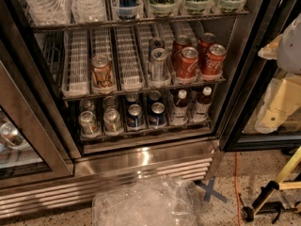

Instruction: Pick pepsi can from bottom shelf of fridge

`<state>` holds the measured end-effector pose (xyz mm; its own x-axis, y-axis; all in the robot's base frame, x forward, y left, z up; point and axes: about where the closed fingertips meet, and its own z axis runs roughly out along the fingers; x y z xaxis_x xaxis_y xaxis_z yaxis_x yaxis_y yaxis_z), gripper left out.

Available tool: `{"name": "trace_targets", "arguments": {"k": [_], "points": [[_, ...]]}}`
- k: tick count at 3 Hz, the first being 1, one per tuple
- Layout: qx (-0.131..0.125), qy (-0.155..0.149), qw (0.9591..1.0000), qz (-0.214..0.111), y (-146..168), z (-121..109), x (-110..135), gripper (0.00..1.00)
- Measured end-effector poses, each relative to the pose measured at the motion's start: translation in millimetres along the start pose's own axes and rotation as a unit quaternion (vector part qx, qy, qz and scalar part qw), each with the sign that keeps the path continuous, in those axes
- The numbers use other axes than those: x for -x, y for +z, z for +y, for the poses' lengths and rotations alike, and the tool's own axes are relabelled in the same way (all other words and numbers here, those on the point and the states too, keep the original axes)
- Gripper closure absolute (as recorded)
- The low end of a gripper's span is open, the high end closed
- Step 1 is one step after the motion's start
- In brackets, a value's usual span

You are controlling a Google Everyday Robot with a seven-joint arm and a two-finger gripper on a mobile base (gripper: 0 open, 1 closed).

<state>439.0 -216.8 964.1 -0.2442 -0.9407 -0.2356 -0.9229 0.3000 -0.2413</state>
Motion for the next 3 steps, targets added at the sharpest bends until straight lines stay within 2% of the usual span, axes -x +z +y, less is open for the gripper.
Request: {"name": "trace_targets", "arguments": {"k": [1,2,3], "points": [[-0.006,0.05,0.9985,-0.023,26.1,10.0,-12.2,0.0],[0.009,0.108,0.9937,-0.027,56.0,8.9,-25.3,0.0],[0.009,0.108,0.9937,-0.027,56.0,8.9,-25.3,0.0]]}}
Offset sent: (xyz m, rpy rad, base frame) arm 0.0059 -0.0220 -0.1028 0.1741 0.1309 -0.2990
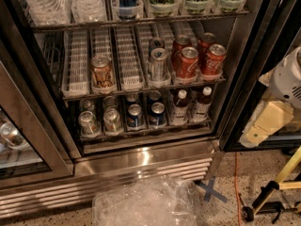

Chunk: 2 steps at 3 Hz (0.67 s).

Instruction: Pick pepsi can from bottom shelf of fridge

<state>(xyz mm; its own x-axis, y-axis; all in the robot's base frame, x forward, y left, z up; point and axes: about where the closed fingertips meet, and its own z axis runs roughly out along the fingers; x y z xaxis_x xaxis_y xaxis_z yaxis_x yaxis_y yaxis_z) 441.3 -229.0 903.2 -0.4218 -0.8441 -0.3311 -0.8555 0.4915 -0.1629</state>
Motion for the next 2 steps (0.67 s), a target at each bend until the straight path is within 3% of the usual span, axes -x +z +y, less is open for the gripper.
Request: {"name": "trace_targets", "arguments": {"k": [1,2], "points": [[-0.015,0.01,0.9997,-0.016,14.8,1.1,6.3,0.0],[0.01,0.053,0.9962,-0.068,72.0,19.1,16.9,0.0]]}}
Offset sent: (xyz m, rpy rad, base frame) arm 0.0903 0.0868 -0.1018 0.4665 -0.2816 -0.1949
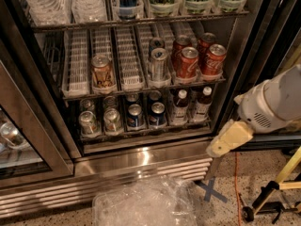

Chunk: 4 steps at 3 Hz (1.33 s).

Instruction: Pick pepsi can from bottom shelf of fridge

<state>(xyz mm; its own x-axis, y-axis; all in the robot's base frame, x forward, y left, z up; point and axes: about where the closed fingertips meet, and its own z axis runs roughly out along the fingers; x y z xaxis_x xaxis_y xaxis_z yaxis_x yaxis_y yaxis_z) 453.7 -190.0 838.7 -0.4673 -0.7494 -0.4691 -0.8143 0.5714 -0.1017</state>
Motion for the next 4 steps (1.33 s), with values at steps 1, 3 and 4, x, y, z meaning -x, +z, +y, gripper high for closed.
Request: {"name": "trace_targets", "arguments": {"k": [1,3,4], "points": [[0.009,0.036,0.998,-0.051,51.7,10.8,22.3,0.0],[-0.046,0.07,0.9882,-0.128,73.0,-11.5,64.2,0.0],[-0.046,0.07,0.9882,-0.128,73.1,-11.5,64.2,0.0]]}}
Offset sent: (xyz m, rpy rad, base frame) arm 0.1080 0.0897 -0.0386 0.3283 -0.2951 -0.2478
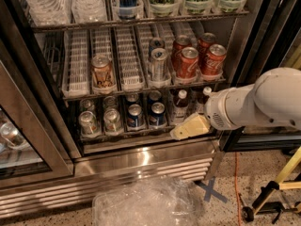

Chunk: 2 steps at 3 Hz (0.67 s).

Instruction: Pick pepsi can from bottom shelf of fridge

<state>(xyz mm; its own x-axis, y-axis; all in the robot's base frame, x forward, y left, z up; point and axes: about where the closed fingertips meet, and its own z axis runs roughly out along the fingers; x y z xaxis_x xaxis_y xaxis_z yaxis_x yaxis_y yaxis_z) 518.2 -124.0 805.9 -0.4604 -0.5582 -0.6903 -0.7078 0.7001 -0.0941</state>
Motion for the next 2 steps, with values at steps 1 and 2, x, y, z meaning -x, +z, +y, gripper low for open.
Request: {"name": "trace_targets", "arguments": {"k": [1,2], "points": [[0.018,0.009,0.9997,-0.015,17.6,11.3,4.5,0.0],[0.06,0.049,0.9949,-0.065,64.6,33.4,16.8,0.0]]}}
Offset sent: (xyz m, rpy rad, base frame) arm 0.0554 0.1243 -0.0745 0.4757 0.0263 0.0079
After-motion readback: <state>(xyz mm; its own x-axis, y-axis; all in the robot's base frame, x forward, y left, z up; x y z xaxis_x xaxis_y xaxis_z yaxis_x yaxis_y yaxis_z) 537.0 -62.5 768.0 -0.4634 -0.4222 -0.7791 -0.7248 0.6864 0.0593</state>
